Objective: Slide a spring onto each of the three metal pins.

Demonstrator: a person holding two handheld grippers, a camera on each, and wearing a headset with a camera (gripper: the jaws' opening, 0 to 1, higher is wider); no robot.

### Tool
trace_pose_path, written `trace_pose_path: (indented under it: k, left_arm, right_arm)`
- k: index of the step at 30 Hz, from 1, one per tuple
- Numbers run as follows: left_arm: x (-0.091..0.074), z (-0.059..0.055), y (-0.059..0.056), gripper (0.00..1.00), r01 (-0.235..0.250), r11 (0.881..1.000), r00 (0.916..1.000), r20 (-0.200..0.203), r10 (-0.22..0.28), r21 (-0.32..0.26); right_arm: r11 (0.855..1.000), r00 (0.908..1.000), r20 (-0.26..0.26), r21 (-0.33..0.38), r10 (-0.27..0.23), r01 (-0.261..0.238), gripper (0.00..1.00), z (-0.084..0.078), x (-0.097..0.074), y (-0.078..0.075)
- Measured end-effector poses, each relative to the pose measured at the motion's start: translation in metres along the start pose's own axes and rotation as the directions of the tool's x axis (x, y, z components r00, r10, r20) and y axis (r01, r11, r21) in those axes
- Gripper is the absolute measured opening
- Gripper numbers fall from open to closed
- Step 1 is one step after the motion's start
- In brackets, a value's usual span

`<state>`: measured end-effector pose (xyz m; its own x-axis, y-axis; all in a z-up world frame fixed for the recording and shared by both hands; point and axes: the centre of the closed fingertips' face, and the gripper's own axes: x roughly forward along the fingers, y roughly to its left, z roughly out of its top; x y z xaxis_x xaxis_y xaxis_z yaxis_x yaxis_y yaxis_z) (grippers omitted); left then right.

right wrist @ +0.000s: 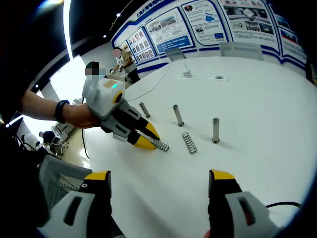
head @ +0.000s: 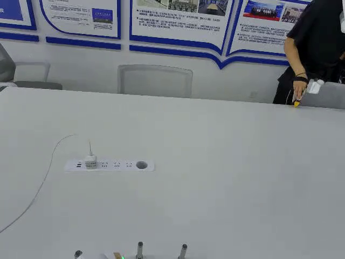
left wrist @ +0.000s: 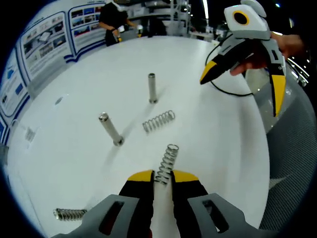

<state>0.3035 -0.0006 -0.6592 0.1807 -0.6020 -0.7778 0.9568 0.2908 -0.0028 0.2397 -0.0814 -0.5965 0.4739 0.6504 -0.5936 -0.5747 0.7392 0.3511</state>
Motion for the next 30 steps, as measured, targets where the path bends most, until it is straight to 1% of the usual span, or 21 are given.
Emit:
trace_pose_path:
  k: [1,2,3,4,5,6,9,11,13,19,21,30]
  left_arm:
    - [0.0,0.0,-0.001,0.12,-0.005,1.0,1.0,0.008,0.005,-0.003]
    - [0.0,0.0,0.0,0.11,-0.014,1.0,0.9996,0.023,0.015,-0.019]
    - [0.0,-0.001,-0.001,0.11,-0.008,0.997,0.9992,0.038,0.011,-0.073]
    - [-0.001,-0.001,-0.002,0.11,-0.005,0.996,0.999,0.044,0.009,-0.092]
    - [-0.002,-0.003,-0.004,0.1,-0.002,0.995,0.9991,0.041,0.006,-0.103]
    - [-0.003,-0.003,-0.004,0.1,-0.009,0.995,0.9989,0.045,0.013,-0.097]
    - [-0.006,-0.007,-0.007,0.1,-0.008,0.992,0.9992,0.038,0.013,-0.126]
    - [-0.01,-0.011,-0.007,0.1,-0.019,0.99,0.9992,0.033,0.024,-0.137]
    - [-0.015,-0.012,-0.009,0.1,-0.02,0.987,0.9986,0.044,0.028,-0.161]
    - [-0.029,-0.013,-0.013,0.1,-0.027,0.983,0.9971,0.064,0.039,-0.183]
    - [-0.034,-0.014,-0.012,0.1,-0.029,0.977,0.9952,0.085,0.048,-0.209]
    - [-0.052,-0.024,-0.017,0.1,-0.042,0.971,0.9933,0.095,0.066,-0.234]
  right_arm:
    - [1.0,1.0,-0.003,-0.004,0.002,-0.002,0.82,-0.001,0.0,0.001]
    - [1.0,1.0,-0.006,-0.007,0.002,-0.002,0.82,-0.001,0.0,0.002]
    - [1.0,1.0,-0.009,-0.01,0.003,-0.003,0.82,-0.002,0.001,0.003]
    - [1.0,0.9999,-0.01,-0.011,0.004,-0.004,0.82,-0.002,0.001,0.004]
    - [1.0,0.9999,-0.012,-0.011,0.004,-0.004,0.82,-0.003,0.001,0.004]
    - [1.0,0.9999,-0.012,-0.013,0.004,-0.004,0.82,-0.003,0.0,0.005]
    - [1.0,0.9999,-0.01,-0.013,0.007,-0.007,0.82,-0.001,0.0,0.006]
    - [1.0,0.9999,-0.01,-0.017,0.008,-0.008,0.82,-0.001,0.0,0.006]
    - [1.0,0.9999,-0.011,-0.021,0.011,-0.011,0.82,0.0,0.0,0.007]
    - [0.999,0.9998,-0.011,-0.027,0.018,-0.018,0.82,0.002,0.002,0.011]
    - [0.999,0.9997,-0.012,-0.028,0.022,-0.022,0.82,0.001,0.003,0.013]
    - [0.998,0.9986,-0.023,-0.03,0.047,-0.048,0.81,-0.001,0.008,0.023]
